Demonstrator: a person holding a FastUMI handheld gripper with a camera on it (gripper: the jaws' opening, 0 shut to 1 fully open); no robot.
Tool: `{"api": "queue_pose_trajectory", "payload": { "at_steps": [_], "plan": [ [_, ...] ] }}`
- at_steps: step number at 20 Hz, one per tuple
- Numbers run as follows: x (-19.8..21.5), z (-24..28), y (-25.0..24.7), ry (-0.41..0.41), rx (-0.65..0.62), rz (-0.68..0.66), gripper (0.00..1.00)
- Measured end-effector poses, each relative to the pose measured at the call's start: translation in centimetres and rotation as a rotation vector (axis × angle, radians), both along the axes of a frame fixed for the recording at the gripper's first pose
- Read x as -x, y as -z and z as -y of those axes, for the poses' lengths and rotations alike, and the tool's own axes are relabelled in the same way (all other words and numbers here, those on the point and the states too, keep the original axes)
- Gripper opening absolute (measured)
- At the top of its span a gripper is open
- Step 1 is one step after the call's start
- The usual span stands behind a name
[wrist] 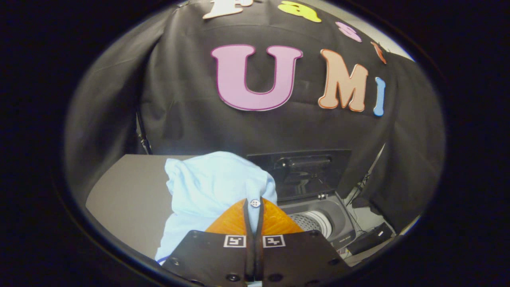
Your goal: Put the clothes into the washing machine and then close the washing machine lid.
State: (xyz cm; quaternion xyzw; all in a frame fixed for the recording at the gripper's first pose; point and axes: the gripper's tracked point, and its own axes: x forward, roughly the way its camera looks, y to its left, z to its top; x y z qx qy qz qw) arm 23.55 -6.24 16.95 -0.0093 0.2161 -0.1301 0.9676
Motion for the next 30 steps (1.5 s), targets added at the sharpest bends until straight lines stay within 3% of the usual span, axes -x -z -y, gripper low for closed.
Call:
{"api": "queue_pose_trajectory", "payload": {
  "at_steps": [8, 16, 26, 30],
  "plan": [
    [0.6, 8.4, 0.7, 0.079, -0.004, 0.060, 0.01],
    [0.4, 13.7, 8.0, 0.098, 0.036, -0.008, 0.01],
    [-1.1, 16.4, 17.6, 0.072, -0.002, -0.119, 0.03],
    [-1.6, 16.2, 21.6, 0.026, 0.024, -0.176, 0.03]
  ]
}}
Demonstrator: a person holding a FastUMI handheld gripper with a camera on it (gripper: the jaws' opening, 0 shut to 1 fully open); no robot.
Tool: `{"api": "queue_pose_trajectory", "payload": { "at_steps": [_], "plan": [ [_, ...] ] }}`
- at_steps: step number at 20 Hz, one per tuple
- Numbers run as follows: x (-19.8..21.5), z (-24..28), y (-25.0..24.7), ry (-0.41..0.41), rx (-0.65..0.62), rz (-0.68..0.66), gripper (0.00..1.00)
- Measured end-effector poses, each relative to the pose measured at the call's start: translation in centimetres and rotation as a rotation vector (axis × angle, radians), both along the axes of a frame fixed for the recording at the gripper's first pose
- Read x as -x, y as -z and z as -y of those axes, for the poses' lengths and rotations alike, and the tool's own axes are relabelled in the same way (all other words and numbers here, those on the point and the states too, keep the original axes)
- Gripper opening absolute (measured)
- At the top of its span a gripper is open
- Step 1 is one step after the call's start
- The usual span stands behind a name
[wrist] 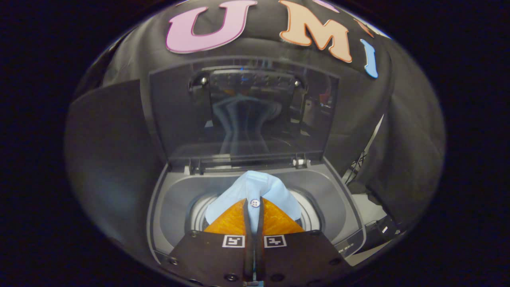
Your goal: Put the clothes into the washing machine and then close the washing machine lid.
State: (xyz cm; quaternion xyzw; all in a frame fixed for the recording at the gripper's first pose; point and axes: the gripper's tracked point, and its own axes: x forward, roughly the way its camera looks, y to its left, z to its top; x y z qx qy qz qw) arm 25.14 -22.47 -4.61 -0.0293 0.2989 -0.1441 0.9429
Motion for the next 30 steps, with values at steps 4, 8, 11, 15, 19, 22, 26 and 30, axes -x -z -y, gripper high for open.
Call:
{"api": "queue_pose_trajectory", "payload": {
  "at_steps": [4, 8, 11, 15, 19, 22, 26, 30],
  "plan": [
    [-1.1, -0.5, 3.2, -0.069, 0.053, -0.051, 0.03],
    [-1.4, -0.6, 5.2, -0.086, 0.051, -0.099, 0.03],
    [-1.4, -0.5, 6.0, -0.084, 0.053, -0.151, 0.14],
    [-2.4, 0.3, 6.2, -0.061, 0.033, -0.136, 0.14],
    [-2.6, 1.6, 3.9, 0.002, -0.014, -0.007, 0.63],
    [-2.4, 1.7, 3.9, 0.015, -0.082, 0.016, 1.00],
    [-2.4, 1.8, 3.4, 0.020, -0.040, 0.030, 0.99],
    [-2.5, 1.2, 3.8, -0.008, -0.009, 0.009, 1.00]
  ]
}}
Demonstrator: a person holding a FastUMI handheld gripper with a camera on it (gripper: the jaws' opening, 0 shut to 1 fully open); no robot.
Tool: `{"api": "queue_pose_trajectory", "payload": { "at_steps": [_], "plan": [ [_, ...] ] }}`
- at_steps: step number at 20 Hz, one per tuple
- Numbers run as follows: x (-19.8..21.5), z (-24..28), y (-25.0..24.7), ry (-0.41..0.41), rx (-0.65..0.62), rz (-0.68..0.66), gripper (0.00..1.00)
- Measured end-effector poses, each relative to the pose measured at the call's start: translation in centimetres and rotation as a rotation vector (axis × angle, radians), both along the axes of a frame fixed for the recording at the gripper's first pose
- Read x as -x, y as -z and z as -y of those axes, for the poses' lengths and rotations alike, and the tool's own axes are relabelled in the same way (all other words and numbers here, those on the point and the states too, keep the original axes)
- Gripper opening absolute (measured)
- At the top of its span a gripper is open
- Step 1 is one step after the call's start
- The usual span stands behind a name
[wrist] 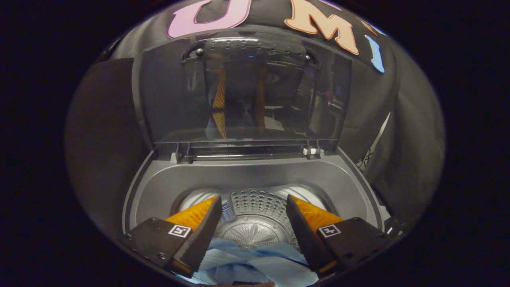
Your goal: Put the clothes into the washing machine and then close the washing machine lid.
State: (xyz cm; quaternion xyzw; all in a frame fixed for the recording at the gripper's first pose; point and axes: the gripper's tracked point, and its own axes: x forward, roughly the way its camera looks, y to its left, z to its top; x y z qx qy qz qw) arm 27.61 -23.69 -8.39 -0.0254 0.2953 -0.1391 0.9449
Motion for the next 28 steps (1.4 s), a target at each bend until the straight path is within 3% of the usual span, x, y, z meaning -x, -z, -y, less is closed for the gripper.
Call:
{"api": "queue_pose_trajectory", "payload": {
  "at_steps": [2, 4, 9, 16, 22, 28],
  "plan": [
    [0.1, 0.1, -0.6, 0.005, -0.021, 0.033, 1.00],
    [0.3, 1.4, -0.8, 0.074, -0.042, 0.053, 1.00],
    [-0.4, 0.8, -2.7, 0.084, -0.112, 0.096, 0.98],
    [-2.1, -0.1, -6.1, 0.027, -0.085, 0.114, 0.98],
    [-3.5, -0.5, -12.0, -0.009, -0.055, 0.214, 0.98],
    [-7.9, -3.2, -23.8, -0.131, -0.057, 0.509, 0.97]
  ]
}}
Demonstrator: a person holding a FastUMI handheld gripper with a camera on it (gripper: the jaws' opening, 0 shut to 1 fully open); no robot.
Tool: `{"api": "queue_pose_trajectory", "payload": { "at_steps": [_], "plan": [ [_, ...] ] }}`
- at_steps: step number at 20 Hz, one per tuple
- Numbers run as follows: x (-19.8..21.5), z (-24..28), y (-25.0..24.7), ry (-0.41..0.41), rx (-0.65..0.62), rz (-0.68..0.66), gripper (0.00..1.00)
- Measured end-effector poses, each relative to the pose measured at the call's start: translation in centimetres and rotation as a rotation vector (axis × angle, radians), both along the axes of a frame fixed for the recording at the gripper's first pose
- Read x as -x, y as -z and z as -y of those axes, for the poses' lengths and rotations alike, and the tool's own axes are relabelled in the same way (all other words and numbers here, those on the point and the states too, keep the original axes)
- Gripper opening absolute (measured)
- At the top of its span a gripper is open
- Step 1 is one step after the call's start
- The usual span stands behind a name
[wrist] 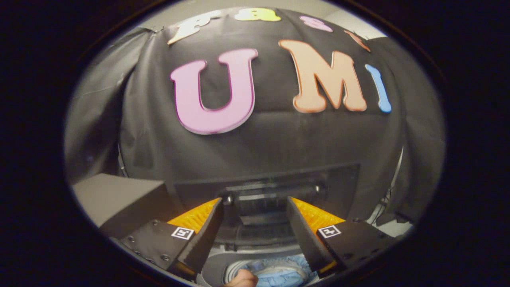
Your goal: Put the clothes into the washing machine and then close the washing machine lid.
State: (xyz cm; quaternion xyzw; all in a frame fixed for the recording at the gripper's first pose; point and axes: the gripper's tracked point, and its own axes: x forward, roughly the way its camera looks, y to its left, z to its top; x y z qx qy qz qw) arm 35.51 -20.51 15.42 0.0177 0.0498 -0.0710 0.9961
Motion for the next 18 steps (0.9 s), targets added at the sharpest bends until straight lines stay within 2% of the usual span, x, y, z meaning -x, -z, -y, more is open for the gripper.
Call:
{"api": "queue_pose_trajectory", "payload": {
  "at_steps": [4, 8, 10, 12, 15, 17, 18],
  "plan": [
    [-2.1, -0.9, -4.9, -0.020, 0.081, 0.066, 0.97],
    [-6.5, -1.6, -7.7, -0.044, 0.128, 0.103, 0.97],
    [-8.7, -1.3, -7.7, -0.043, 0.174, 0.081, 0.97],
    [-10.4, -0.2, -7.5, -0.003, 0.206, 0.045, 0.97],
    [-13.5, 0.5, -5.0, -0.018, 0.146, -0.037, 0.97],
    [-14.1, 2.1, -2.6, 0.046, 0.129, -0.107, 0.97],
    [-14.2, 2.4, -1.6, 0.051, 0.117, -0.128, 0.97]
  ]
}}
